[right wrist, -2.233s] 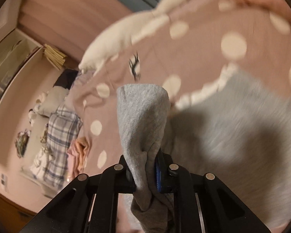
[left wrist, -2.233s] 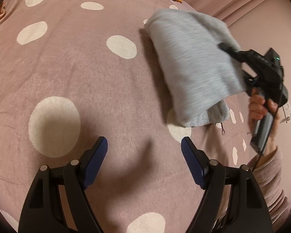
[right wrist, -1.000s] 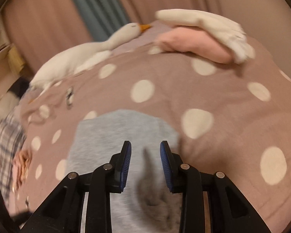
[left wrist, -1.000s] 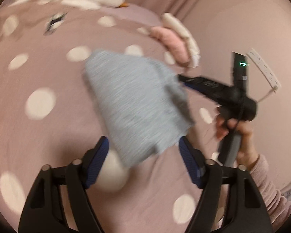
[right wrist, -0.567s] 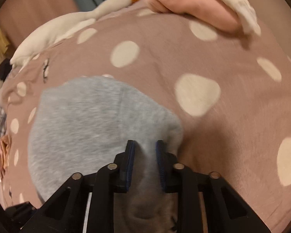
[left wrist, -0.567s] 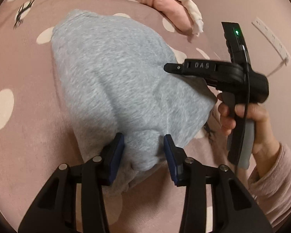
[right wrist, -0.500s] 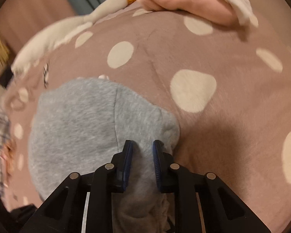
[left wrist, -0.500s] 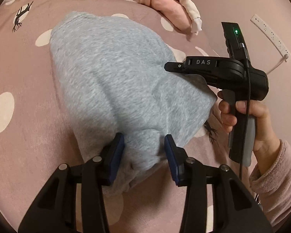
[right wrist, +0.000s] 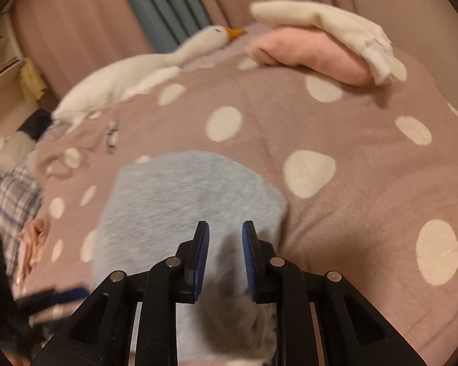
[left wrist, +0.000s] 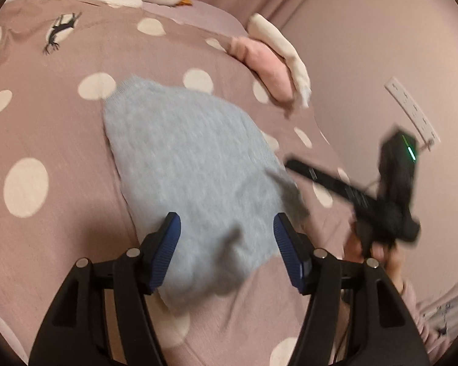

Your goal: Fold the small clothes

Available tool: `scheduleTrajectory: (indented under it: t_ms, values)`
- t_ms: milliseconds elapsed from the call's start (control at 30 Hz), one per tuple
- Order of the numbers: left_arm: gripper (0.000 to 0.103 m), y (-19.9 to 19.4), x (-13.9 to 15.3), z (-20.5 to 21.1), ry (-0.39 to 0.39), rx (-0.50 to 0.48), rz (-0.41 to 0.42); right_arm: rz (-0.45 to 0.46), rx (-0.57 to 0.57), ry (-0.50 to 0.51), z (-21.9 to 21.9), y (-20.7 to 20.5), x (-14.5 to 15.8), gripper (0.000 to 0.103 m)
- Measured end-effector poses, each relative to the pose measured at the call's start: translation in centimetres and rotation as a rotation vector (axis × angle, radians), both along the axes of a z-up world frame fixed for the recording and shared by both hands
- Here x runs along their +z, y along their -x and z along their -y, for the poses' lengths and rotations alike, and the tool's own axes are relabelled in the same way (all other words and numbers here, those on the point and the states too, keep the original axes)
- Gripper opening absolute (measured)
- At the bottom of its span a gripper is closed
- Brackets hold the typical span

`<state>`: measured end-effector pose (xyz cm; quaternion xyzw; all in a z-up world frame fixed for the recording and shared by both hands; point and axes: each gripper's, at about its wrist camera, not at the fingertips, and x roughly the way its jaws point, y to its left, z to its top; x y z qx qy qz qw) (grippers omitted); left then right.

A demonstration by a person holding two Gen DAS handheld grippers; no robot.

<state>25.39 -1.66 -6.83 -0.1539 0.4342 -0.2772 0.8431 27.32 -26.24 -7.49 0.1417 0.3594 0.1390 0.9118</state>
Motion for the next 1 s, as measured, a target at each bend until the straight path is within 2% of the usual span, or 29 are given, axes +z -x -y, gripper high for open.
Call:
scheduleTrajectory:
  t_ms: [100,233,300,400,500,633,867,1000]
  values:
    - [0.062,-2.2,0.5,-0.1,-0.009,0.038,0.019,0.005,0.066,0.034,-1.5,1.1,-0.4,0.021]
    - [0.061,-5.2,0.8,0.1,-0.014,0.063,0.026,-0.017,0.103,0.141,-3.4,1.5,-2.2,0.021]
    - [0.06,-6.7,0.0,0.5,-0.055,0.067,-0.003,-0.047,0.1,0.158,-3.5,1.3,-3.4,0.021]
    - [0.056,-8.1,-2.4,1.3,-0.137,0.06,-0.066,-0.063,0.094,0.132,-3.0,1.0,-4.2,0.02]
    - [0.055,-8.2,-3.8,2.3,-0.203,0.025,-0.049,-0.064,0.096,0.132,-3.0,1.0,-4.2,0.02]
    - [0.055,-8.0,-3.8,2.8,-0.247,0.01,-0.029,-0.055,0.094,0.149,-3.3,1.2,-4.5,0.02]
    - [0.059,-6.7,-2.9,2.4,-0.249,0.036,0.001,-0.074,0.073,0.071,-2.7,1.4,-4.4,0.02]
    - [0.06,-3.7,-1.2,1.9,-0.197,0.012,0.061,-0.055,0.062,0.024,-2.0,2.2,-3.2,0.021]
